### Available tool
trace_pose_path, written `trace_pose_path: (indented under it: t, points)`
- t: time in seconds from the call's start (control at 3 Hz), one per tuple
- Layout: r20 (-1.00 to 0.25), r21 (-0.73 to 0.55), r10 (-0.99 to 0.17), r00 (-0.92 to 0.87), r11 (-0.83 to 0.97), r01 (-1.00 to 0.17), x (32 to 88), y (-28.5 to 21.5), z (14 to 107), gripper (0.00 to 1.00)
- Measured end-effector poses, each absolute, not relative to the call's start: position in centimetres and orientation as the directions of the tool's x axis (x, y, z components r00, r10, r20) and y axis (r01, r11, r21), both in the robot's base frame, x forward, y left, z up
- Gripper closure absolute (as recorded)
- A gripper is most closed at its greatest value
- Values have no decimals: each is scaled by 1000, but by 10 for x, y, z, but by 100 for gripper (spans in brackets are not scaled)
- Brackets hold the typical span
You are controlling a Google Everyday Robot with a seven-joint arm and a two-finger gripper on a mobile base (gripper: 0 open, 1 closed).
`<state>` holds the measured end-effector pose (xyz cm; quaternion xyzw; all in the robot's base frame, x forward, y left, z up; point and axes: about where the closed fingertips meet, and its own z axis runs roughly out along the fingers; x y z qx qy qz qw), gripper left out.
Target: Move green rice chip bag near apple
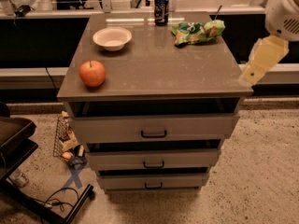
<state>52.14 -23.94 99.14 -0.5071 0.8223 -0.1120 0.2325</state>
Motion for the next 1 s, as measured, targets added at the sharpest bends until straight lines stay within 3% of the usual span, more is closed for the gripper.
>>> trace_pose_path:
  t: [0.67, 1.0]
  points:
    - [-448, -514, -822, -351, 558, -651, 647, -265, 1004, 0]
    - [-448, -514, -822, -351, 558, -651, 648, -265, 1004, 0]
